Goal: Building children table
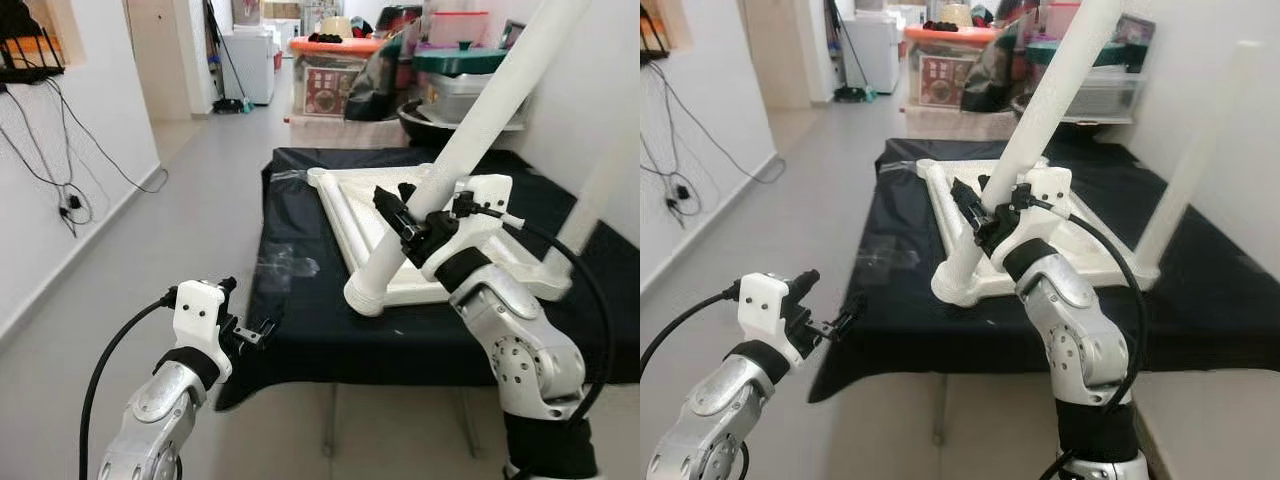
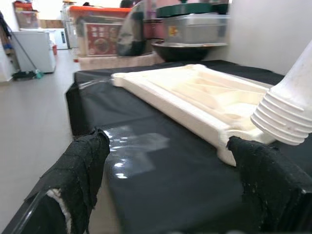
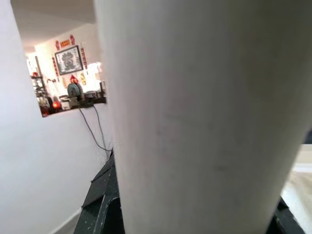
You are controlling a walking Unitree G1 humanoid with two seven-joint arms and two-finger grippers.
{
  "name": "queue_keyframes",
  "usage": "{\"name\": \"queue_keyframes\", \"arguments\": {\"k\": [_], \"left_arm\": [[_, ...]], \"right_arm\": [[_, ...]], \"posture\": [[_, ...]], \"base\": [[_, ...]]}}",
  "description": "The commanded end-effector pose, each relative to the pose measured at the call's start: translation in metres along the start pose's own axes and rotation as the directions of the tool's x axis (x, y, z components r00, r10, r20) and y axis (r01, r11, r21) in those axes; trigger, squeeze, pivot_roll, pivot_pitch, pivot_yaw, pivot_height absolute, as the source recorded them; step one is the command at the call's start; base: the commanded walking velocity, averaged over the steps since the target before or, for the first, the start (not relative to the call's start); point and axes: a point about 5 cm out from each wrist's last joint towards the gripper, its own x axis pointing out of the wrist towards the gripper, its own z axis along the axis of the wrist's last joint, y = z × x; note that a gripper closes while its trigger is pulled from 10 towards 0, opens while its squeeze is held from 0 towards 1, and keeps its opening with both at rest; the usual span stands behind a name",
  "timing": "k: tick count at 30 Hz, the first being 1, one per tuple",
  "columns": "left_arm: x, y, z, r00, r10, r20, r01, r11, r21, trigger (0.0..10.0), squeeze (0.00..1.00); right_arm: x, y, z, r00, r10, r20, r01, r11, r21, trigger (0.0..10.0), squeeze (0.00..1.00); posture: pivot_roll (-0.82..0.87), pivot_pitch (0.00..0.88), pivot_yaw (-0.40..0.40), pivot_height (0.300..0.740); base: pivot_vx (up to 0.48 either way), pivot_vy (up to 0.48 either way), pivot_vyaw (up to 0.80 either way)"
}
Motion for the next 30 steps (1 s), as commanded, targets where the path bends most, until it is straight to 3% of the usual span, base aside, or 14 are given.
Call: {"name": "queue_keyframes", "arguments": {"k": [1,10,20,25,30], "left_arm": [[0.0016,0.0028,-0.0007,1.000,0.012,-0.004,-0.012,1.000,0.009,10.0,0.00],[0.0016,0.0041,0.0004,1.000,0.017,0.001,-0.017,1.000,0.016,10.0,0.00],[0.0049,0.0047,0.0033,1.000,0.008,0.008,-0.008,1.000,-0.001,10.0,0.00],[0.0068,0.0044,0.0070,1.000,0.005,0.029,-0.004,1.000,-0.019,10.0,0.00],[0.0077,0.0039,0.0073,0.999,0.002,0.032,-0.001,1.000,-0.022,10.0,0.00]], "right_arm": [[0.0032,0.0049,0.0011,1.000,0.019,0.009,-0.019,1.000,-0.006,10.0,0.00],[0.0047,0.0054,-0.0015,1.000,0.012,-0.001,-0.012,1.000,-0.020,10.0,0.00],[0.0060,0.0054,-0.0043,1.000,0.000,-0.007,0.000,0.999,-0.052,10.0,0.00],[0.0066,0.0053,-0.0046,1.000,-0.003,-0.002,0.003,0.999,-0.054,10.0,0.00],[0.0078,0.0059,-0.0058,1.000,0.002,-0.004,-0.003,0.997,-0.078,10.0,0.00]], "posture": [[0.08,0.000,-0.108,0.740],[0.08,0.000,-0.112,0.740],[0.09,0.000,-0.112,0.740],[0.09,0.000,-0.112,0.740],[0.09,0.000,-0.113,0.740]], "base": [[0.000,0.000,0.00],[0.000,0.000,-0.45],[0.000,0.000,0.00],[0.332,0.000,-0.80],[0.360,0.000,0.00]]}}
